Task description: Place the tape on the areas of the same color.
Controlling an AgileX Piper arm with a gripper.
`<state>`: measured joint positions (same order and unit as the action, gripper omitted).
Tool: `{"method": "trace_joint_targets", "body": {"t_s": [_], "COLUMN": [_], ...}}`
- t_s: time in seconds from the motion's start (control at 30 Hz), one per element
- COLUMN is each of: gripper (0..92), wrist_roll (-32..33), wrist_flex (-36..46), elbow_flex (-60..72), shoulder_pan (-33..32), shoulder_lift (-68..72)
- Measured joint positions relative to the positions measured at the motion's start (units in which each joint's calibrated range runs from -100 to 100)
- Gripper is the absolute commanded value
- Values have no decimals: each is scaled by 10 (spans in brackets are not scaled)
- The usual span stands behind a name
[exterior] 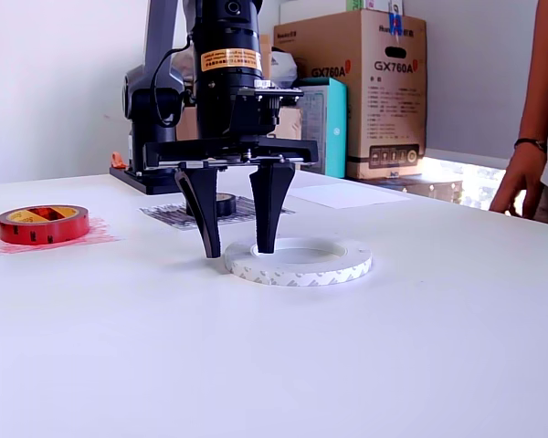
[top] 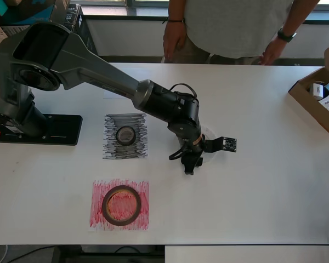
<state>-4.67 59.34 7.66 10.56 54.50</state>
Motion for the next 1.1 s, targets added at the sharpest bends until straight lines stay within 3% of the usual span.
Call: {"method": "trace_joint_targets", "body": {"t_s": [1.0, 1.07, 1.1], "gripper": [544, 507, 446], "wrist_roll": [1, 0, 0], "wrist_flex": [13, 13, 13], "elbow_flex": [0, 0, 0], "shoulder_pan": [0, 0, 0], "shoulder_lift": [10, 10, 10]}}
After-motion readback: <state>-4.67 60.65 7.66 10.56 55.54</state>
